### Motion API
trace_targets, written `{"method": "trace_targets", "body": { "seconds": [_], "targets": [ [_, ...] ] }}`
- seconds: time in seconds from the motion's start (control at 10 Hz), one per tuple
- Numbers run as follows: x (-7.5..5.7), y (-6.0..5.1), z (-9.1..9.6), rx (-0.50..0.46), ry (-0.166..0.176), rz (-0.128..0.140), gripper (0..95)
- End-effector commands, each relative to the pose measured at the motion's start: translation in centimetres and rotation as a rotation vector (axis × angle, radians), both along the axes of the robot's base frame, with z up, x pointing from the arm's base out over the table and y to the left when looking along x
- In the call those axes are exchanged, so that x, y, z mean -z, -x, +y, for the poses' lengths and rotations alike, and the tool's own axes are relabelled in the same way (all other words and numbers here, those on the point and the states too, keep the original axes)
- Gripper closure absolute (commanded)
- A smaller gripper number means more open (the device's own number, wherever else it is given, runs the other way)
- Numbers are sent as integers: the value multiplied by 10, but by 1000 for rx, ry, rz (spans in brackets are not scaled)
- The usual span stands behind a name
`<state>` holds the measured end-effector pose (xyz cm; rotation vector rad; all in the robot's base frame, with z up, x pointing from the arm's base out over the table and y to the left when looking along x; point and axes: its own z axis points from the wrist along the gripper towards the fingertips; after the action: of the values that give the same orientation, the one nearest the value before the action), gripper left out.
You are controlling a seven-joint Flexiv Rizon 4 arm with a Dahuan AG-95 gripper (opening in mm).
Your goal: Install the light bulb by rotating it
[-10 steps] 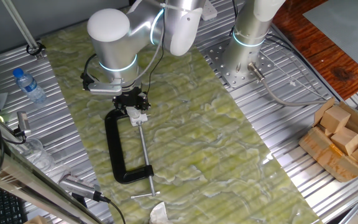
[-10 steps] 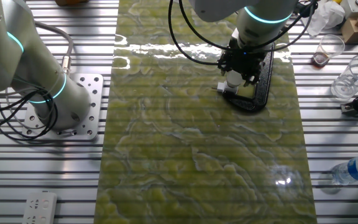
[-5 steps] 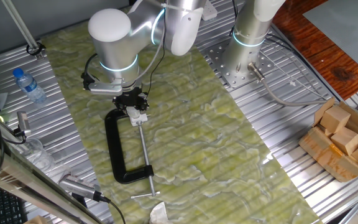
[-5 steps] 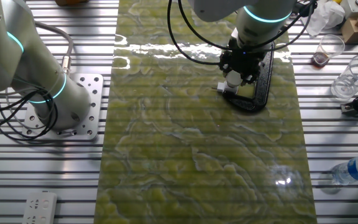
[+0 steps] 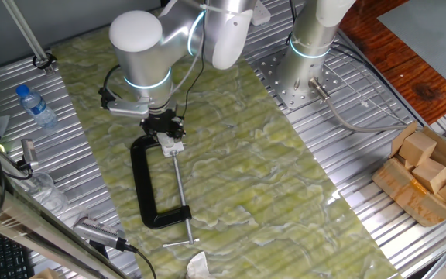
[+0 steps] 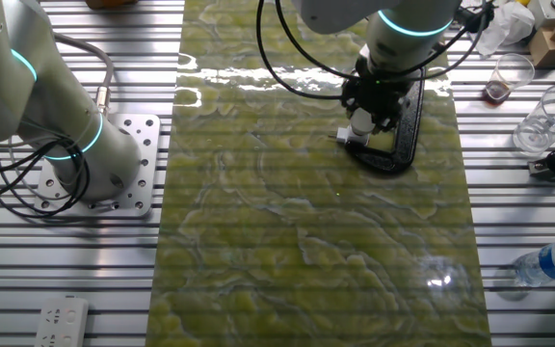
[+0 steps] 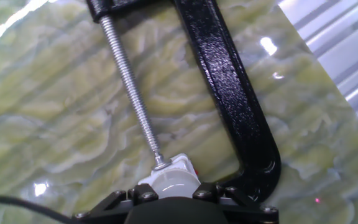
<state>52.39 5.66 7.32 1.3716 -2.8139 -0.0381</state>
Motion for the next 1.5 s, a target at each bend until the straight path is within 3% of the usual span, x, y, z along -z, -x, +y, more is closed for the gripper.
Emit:
{"method": "trace_targets", "body": {
  "seconds": [0.1, 0.6, 0.8, 1.0, 1.5],
  "targets": [
    [1, -1, 0, 180, -1, 13, 950],
    [1, 0, 0, 622, 18, 30, 950],
    [1, 0, -1, 749, 22, 42, 950],
    [2, 1, -1, 860, 21, 46, 950],
    [2, 1, -1, 1033, 13, 49, 950]
  ]
}}
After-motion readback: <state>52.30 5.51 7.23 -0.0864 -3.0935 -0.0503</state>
